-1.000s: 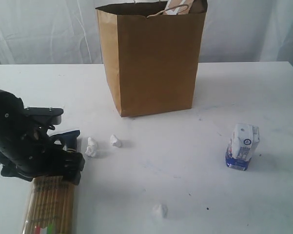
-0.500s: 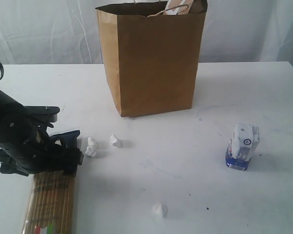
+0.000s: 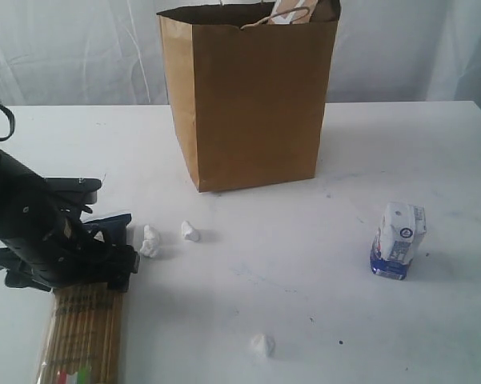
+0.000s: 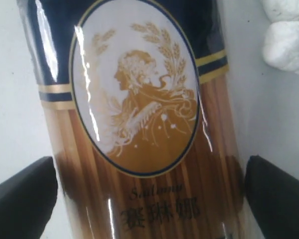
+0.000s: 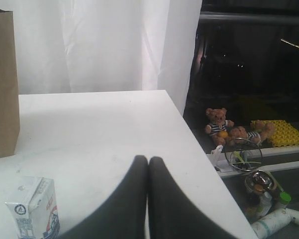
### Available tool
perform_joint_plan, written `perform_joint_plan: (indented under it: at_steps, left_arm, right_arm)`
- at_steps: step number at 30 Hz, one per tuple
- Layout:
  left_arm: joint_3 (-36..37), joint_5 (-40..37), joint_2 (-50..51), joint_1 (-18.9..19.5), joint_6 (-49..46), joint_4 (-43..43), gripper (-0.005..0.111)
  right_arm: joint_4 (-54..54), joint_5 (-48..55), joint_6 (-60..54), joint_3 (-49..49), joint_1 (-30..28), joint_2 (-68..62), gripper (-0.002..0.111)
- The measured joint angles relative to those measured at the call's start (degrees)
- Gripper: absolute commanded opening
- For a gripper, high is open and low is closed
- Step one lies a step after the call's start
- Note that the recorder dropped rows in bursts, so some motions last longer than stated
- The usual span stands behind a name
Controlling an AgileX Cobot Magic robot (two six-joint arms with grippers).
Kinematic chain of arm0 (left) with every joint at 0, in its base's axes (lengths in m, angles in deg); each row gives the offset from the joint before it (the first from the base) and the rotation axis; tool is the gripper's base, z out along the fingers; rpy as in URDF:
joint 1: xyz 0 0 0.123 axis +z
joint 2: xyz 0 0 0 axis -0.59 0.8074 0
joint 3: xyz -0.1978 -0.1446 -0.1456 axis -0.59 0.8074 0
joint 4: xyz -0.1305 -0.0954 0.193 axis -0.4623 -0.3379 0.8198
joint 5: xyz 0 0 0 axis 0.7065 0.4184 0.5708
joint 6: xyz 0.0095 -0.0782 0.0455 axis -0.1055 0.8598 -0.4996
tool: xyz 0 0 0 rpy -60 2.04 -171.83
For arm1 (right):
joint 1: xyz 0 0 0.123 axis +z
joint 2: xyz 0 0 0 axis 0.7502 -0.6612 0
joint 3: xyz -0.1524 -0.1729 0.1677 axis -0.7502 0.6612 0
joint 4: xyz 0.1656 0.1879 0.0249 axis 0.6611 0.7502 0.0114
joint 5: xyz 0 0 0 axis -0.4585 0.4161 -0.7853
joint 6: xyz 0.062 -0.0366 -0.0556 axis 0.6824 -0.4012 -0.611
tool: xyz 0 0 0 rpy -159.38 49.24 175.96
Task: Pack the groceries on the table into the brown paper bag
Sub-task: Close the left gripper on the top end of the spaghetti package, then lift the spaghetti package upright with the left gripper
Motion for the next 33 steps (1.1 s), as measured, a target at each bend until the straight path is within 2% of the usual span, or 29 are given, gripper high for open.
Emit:
perform_joint_plan:
  at_steps: [3,8,10,15,16,28,33]
  left_arm:
    - [0.0,-0.2,0.0,0.0,0.0,-0.1,0.091]
    - [0.0,-0.7,0.0,0.0,0.0,-0.2,0.045]
    - [-0.1,-1.0,0.0,0.0,0.0,-0.2,0.031]
    - [-0.2,-1.4,0.0,0.0,0.0,0.0,0.009]
    - [-0.2,-1.4,0.0,0.0,0.0,0.0,0.000]
    - [-0.2,-1.9,-0.3,0.0,-1.0,1.9,0.000]
    - [0.0,-3.0,-4.8,0.0,-1.2,2.6,0.000]
  right_arm:
    - [0.0,0.0,0.0,0.0,0.0,0.0,0.000]
    - [0.0,0.0,0.0,0.0,0.0,0.0,0.000]
    - [0.0,0.0,0.0,0.0,0.0,0.0,0.000]
    - [0.0,0.0,0.0,0.0,0.0,0.0,0.000]
    - [0.0,0.0,0.0,0.0,0.0,0.0,0.000]
    - [0.0,0.0,0.0,0.0,0.0,0.0,0.000]
    - [0.0,0.1,0.0,0.0,0.0,0.0,0.000]
